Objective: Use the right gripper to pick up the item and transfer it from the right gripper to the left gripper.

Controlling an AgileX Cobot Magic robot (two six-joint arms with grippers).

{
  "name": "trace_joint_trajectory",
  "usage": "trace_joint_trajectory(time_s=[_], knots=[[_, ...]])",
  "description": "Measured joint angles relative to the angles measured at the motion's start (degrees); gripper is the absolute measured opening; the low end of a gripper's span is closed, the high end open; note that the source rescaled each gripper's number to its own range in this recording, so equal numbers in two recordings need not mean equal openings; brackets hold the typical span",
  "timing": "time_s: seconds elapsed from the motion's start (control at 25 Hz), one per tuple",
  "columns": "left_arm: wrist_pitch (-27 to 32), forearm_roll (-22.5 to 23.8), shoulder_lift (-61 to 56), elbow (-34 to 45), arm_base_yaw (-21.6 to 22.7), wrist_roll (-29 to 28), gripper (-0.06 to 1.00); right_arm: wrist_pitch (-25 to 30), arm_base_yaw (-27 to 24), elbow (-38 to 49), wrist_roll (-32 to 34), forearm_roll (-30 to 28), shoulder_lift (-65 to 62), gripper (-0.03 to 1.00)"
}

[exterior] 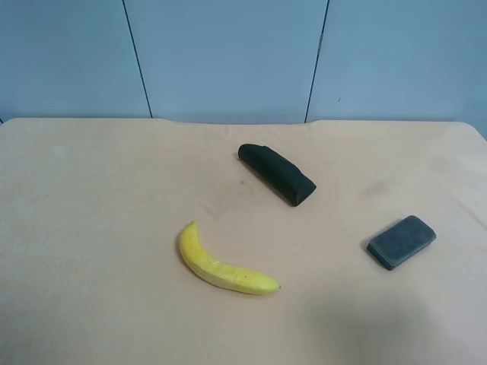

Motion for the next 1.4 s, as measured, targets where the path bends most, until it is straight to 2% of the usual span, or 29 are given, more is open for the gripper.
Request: trace_joint_trajectory(time_s=[1.4], knots=[[0.00, 0.00, 0.00, 0.00, 0.00, 0.00, 1.00, 0.00, 0.00, 0.00, 0.00, 0.00, 0.00, 1.00]])
